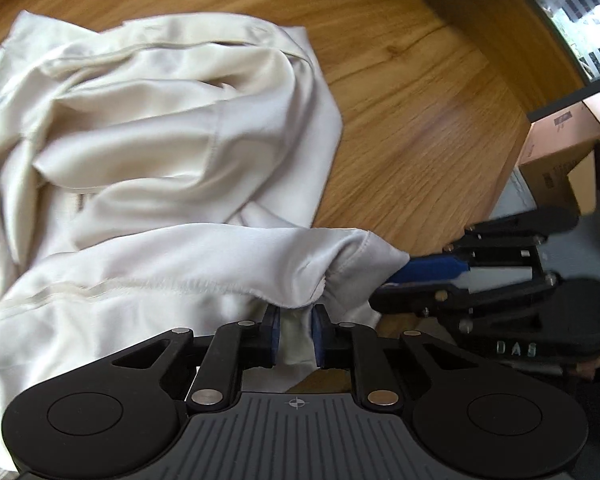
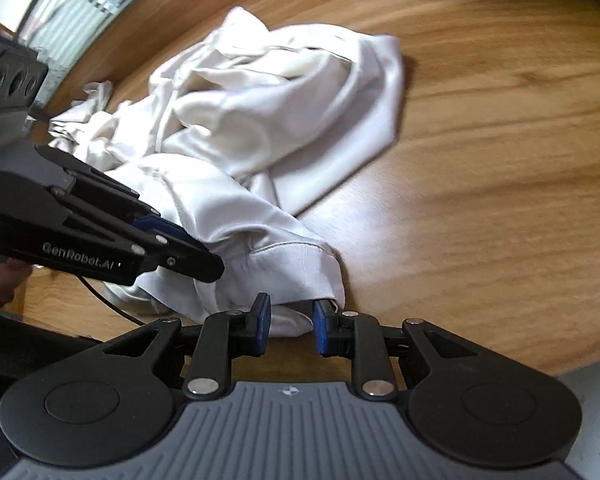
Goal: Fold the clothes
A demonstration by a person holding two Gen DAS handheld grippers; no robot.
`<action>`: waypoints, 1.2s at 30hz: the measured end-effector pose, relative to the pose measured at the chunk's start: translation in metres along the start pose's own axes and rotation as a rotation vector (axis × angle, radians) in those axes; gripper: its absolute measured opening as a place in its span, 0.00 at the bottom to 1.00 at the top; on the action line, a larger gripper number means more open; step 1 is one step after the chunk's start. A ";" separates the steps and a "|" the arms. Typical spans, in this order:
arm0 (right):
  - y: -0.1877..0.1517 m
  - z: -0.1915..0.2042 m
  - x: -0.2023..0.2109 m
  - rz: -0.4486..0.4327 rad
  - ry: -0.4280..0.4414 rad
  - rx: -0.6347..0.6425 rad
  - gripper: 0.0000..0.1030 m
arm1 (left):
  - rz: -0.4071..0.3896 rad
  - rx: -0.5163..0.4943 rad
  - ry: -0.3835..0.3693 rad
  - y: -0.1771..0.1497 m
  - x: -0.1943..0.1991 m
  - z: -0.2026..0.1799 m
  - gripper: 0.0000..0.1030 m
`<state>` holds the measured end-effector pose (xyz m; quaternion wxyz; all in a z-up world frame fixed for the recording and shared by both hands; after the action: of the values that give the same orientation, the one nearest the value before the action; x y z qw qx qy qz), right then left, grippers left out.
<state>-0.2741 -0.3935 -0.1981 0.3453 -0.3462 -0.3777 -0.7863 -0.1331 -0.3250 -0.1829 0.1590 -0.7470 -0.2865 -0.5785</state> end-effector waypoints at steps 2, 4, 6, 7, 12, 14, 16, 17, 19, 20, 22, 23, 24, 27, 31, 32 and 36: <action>0.006 0.003 -0.004 0.000 0.019 0.003 0.26 | -0.014 -0.015 0.018 -0.004 0.004 0.004 0.29; 0.012 0.007 -0.006 -0.004 0.039 0.008 0.26 | -0.023 -0.028 0.031 -0.007 0.004 0.006 0.30; 0.019 0.012 -0.007 -0.016 0.060 0.018 0.26 | -0.027 -0.034 0.041 -0.010 0.004 0.010 0.30; 0.022 0.014 -0.007 -0.018 0.068 0.028 0.26 | -0.026 -0.031 0.040 -0.011 0.003 0.011 0.30; 0.030 0.028 -0.020 0.024 0.095 0.091 0.26 | -0.013 -0.009 0.019 -0.020 -0.003 0.019 0.32; 0.029 0.034 -0.027 0.058 0.104 0.119 0.26 | -0.011 -0.007 0.024 -0.022 -0.006 0.022 0.33; 0.027 0.038 -0.033 0.090 0.108 0.139 0.26 | -0.010 -0.005 0.028 -0.024 -0.009 0.024 0.33; 0.026 0.038 -0.034 0.098 0.108 0.148 0.24 | -0.010 -0.002 0.031 -0.024 -0.010 0.026 0.33; 0.024 0.040 -0.035 0.113 0.107 0.167 0.04 | -0.010 0.005 0.037 -0.025 -0.011 0.029 0.32; 0.024 0.040 -0.034 0.116 0.102 0.175 0.01 | -0.011 0.010 0.034 -0.025 -0.012 0.030 0.32; 0.025 0.039 -0.030 0.113 0.087 0.189 0.01 | -0.014 0.022 0.030 -0.023 -0.011 0.032 0.33; 0.027 0.037 -0.026 0.107 0.079 0.189 0.01 | -0.015 0.028 0.027 -0.023 -0.011 0.033 0.33; 0.029 0.035 -0.022 0.098 0.073 0.184 0.01 | -0.016 0.035 0.024 -0.022 -0.010 0.035 0.33; 0.037 0.025 -0.008 0.060 0.044 0.165 0.01 | -0.018 0.039 0.033 -0.020 -0.010 0.038 0.25; 0.046 0.010 0.005 0.036 0.037 0.124 0.00 | -0.022 0.025 0.059 -0.016 -0.012 0.036 0.17; 0.047 0.007 0.007 0.036 0.043 0.112 0.00 | -0.023 0.021 0.066 -0.015 -0.013 0.036 0.15; 0.051 -0.002 0.011 0.042 0.069 0.061 0.00 | -0.026 0.016 0.080 -0.016 -0.012 0.034 0.15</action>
<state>-0.2394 -0.4226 -0.1727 0.3852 -0.3159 -0.3820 -0.7784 -0.1192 -0.2959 -0.2056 0.1688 -0.7181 -0.2944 -0.6076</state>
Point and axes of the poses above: each gripper's, at about its wrist camera, not at the fingertips, and x roughly against the way its jaws point, z to its left, y to its top, the point moved 7 cm from there along -x, roughly the way its jaws point, and after that the axes turned 7 degrees about x, right-handed, at the moved point
